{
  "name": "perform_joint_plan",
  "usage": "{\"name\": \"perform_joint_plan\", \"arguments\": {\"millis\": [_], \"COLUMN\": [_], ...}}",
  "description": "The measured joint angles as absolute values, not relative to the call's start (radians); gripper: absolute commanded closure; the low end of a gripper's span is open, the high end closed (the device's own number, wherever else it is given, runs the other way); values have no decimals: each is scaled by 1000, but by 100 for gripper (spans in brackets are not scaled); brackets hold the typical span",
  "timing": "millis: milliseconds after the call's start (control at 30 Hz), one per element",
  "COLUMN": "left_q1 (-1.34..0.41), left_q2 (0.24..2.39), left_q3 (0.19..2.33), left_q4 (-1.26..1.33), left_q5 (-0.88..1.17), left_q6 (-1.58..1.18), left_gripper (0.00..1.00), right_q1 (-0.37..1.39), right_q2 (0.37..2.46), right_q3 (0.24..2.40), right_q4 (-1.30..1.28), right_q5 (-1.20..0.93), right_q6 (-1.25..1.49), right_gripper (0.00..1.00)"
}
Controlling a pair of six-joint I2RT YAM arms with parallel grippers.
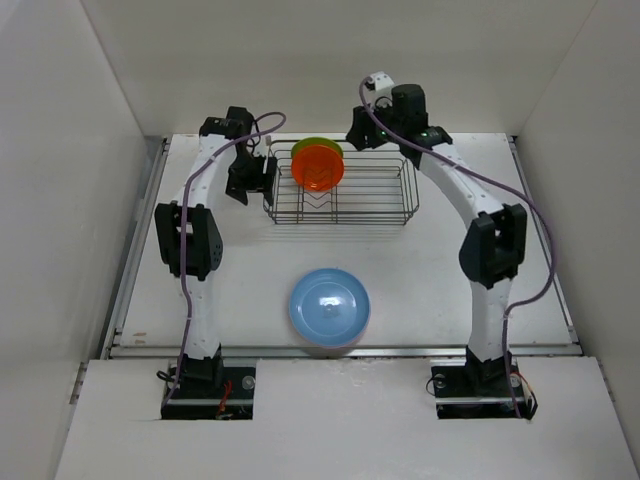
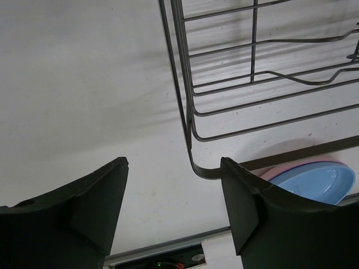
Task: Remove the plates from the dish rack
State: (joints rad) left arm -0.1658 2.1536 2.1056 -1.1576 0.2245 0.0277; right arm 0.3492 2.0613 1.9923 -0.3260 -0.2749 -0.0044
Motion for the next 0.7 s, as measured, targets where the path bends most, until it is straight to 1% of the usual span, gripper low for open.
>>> {"name": "perform_joint_plan", "arguments": {"millis": [67, 167, 433, 633, 700], "left_q1": [-161, -158, -123, -127, -127], "left_q2": [2154, 2154, 2185, 2186, 2187], "left_q3": [2130, 2138, 2138, 2136, 2136], "left_q4": [-1161, -1162, -1163, -1162, -1162], "left_q5": [223, 223, 217, 199, 199], "left_q6": [30, 35, 42, 45, 46], "left_gripper": [36, 35, 35, 35, 35], "right_q1": [363, 380, 388, 387, 387], "right_q2": [2148, 2239, 2395, 2419, 2430], "right_q3": [2065, 2080, 2147, 2186, 2204], "right_q4": [-326, -329, -325, -302, -278], "right_q5": [-331, -378, -383, -387, -395], "right_q6": [-18, -31, -35, -13, -1], "right_gripper": [43, 43, 45, 54, 65]}}
